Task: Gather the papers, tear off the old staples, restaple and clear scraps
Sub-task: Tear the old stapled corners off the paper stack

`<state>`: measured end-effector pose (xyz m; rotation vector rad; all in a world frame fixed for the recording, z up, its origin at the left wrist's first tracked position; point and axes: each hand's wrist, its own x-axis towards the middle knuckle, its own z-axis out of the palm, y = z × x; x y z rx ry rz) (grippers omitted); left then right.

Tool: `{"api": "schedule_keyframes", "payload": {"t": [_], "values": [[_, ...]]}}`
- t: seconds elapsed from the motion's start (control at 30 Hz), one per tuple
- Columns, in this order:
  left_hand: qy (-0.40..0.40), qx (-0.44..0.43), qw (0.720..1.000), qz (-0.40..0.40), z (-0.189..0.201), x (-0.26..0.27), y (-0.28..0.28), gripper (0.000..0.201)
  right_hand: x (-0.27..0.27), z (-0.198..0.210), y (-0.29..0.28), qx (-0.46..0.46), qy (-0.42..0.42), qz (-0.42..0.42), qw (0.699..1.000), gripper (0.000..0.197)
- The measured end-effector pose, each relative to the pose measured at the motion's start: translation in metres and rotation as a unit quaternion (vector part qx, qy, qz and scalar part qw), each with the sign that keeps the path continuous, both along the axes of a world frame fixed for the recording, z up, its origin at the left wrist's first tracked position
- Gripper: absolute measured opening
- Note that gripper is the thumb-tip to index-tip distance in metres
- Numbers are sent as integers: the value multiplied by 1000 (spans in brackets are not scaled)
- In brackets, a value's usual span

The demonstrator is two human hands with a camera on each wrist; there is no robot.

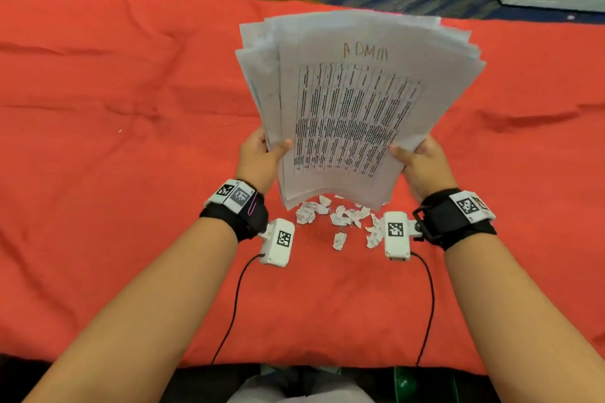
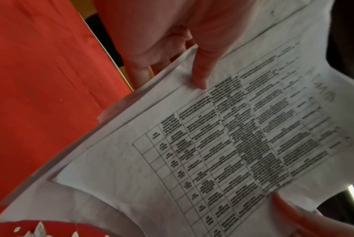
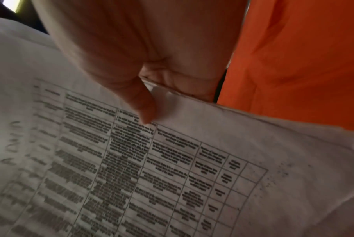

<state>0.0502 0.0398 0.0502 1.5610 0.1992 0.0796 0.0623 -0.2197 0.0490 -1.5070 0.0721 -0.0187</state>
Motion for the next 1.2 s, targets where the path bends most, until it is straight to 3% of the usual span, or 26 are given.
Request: {"api": "schedule_keyframes", "payload": {"t": [0.13, 0.23, 0.33, 0.5, 0.73, 0.93, 1.03, 1.2], "values": [[10, -36, 999, -23, 0, -9, 7, 25, -17, 7, -7, 70, 36, 57, 995, 38], [16, -68, 997, -22, 3, -9, 10, 25, -25, -1, -10, -25, 75, 85, 993, 29], [14, -42, 999, -18, 3, -10, 9, 28, -31, -11, -8, -117, 109, 92, 983, 24], [46, -17, 999, -7, -6, -10, 9, 25, -34, -18, -4, -172, 141, 62, 973, 19], [85, 44, 995, 20, -16, -12, 0, 22, -30, -14, -3, -157, 161, 78, 971, 6], [49, 82, 995, 33, -17, -19, -10, 17, -30, -14, -1, -172, 112, 52, 977, 13], [15, 80, 996, 43, -19, -25, -14, 25, -34, -14, 2, -186, 75, 22, 979, 27], [20, 43, 998, 28, -26, -42, -23, 41, -48, -17, 8, -148, 67, 17, 986, 31]]}}
